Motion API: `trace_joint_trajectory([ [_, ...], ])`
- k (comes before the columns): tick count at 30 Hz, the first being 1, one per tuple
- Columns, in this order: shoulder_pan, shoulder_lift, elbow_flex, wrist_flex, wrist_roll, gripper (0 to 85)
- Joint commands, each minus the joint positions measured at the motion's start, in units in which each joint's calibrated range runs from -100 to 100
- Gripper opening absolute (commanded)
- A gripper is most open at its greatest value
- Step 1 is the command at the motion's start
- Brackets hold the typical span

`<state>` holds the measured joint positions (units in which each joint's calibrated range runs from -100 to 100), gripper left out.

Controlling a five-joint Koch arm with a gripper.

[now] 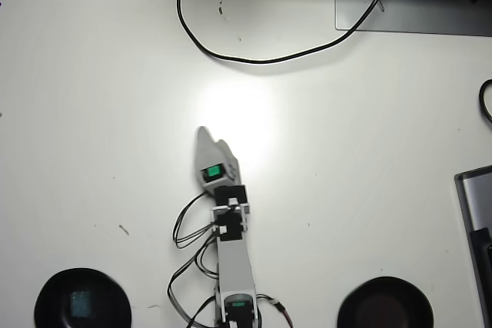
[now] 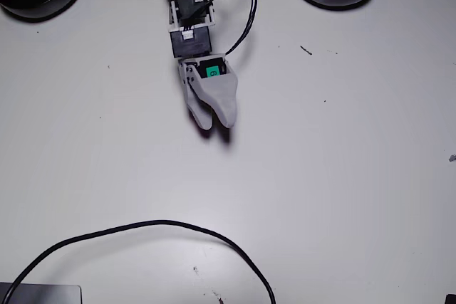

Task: Grab the Blue cube

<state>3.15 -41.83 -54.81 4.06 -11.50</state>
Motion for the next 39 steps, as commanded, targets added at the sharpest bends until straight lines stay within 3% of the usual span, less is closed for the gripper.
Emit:
trace_joint_trajectory([
  [1, -1.07, 0.67, -0.01, 4.92, 5.13, 46.4],
  [14, -7.18, 6.22, -11.72, 9.72, 3.96, 48.2],
  [21, -10.31, 15.12, -12.82, 13.41, 5.57, 48.3],
  [29, -10.4, 14.86, -11.54, 10.76, 8.99, 48.2],
  [39, -7.62, 14.22, -12.27, 10.36, 10.31, 48.2],
])
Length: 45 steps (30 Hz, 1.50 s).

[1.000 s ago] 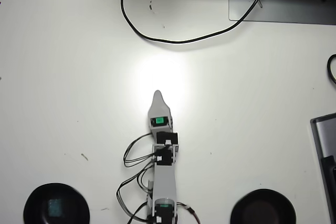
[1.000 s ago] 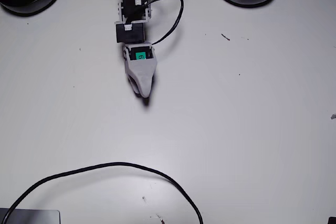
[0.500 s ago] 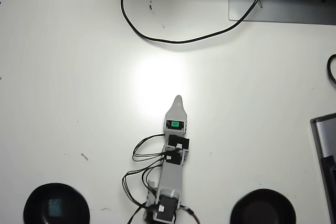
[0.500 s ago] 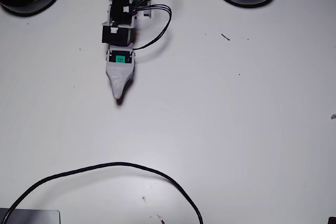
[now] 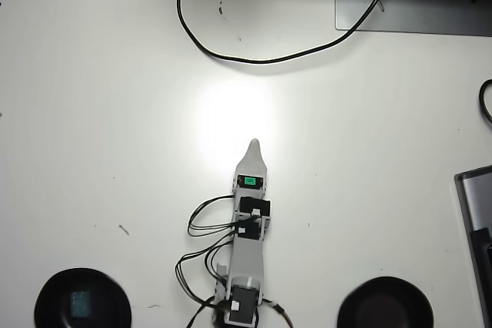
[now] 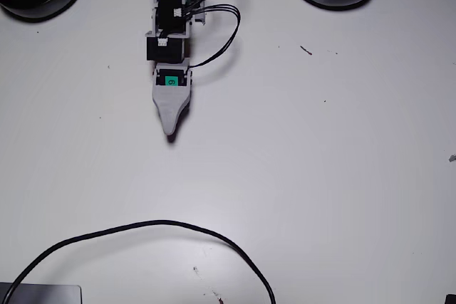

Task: Grab the Blue cube

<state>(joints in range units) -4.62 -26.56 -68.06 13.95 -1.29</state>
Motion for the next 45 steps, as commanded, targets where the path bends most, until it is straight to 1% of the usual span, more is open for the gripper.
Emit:
trace_joint_trajectory([
  [1, 0.15, -1.05, 0.98, 0.39, 0.15, 48.0],
  [4, 0.88, -0.79, 0.98, 0.47, -0.1, 48.2],
  [45, 0.78, -0.79, 0.98, 0.47, -0.05, 48.2],
])
